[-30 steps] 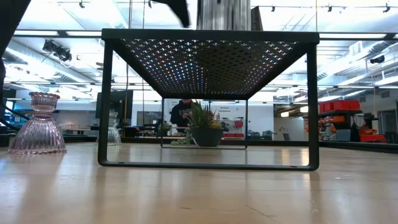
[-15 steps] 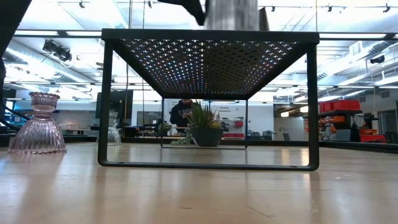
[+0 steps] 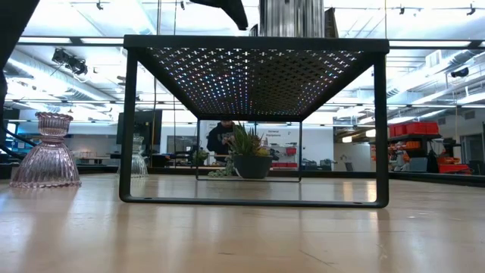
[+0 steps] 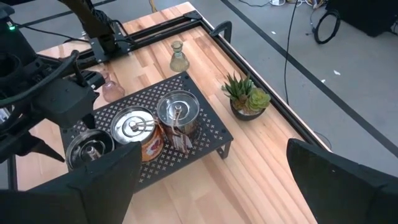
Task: Pick & Place candle stick holders
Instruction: Put the scented candle can on the shelf aligned with the other scented candle cans, then put the right pink glass candle holder on the shelf
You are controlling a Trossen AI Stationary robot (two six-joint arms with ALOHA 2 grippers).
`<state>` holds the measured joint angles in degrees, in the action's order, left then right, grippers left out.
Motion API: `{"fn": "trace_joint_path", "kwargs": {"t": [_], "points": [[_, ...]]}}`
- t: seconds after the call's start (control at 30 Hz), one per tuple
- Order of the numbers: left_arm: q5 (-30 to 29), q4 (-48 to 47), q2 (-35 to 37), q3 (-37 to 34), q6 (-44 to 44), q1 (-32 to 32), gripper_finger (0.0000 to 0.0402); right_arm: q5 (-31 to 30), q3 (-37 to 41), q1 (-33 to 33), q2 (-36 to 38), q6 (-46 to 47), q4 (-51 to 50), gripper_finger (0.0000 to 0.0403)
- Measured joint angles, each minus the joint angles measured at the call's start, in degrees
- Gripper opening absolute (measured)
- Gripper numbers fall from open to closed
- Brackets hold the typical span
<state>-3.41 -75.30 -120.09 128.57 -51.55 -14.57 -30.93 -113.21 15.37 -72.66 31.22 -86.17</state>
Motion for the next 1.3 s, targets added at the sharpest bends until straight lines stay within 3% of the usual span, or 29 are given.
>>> {"fn": "trace_joint_path", "kwargs": {"t": [0.53, 0.8, 1.13, 1.3], "points": [[0.6, -1.6, 1.0, 4.7, -0.2, -0.5, 0.0334, 0.4, 0.0, 0.0, 0.0, 1.3, 1.2, 0.0398], [0.6, -9.2, 1.0, 5.4, 0.4, -0.6, 0.0335, 2.5, 0.0, 0.0, 0.0, 1.3, 11.1, 0.0398], [-2.1, -14.7, 1.0, 5.4, 5.8, -2.8, 0.0335, 13.3, 0.0, 0.0, -0.8, 3.3, 28.3, 0.0398], [-6.0, -14.7, 2.0, 5.3, 9.1, -4.2, 0.0335, 25.6, 0.0, 0.0, -1.9, 1.2, 33.3, 0.0398]]}}
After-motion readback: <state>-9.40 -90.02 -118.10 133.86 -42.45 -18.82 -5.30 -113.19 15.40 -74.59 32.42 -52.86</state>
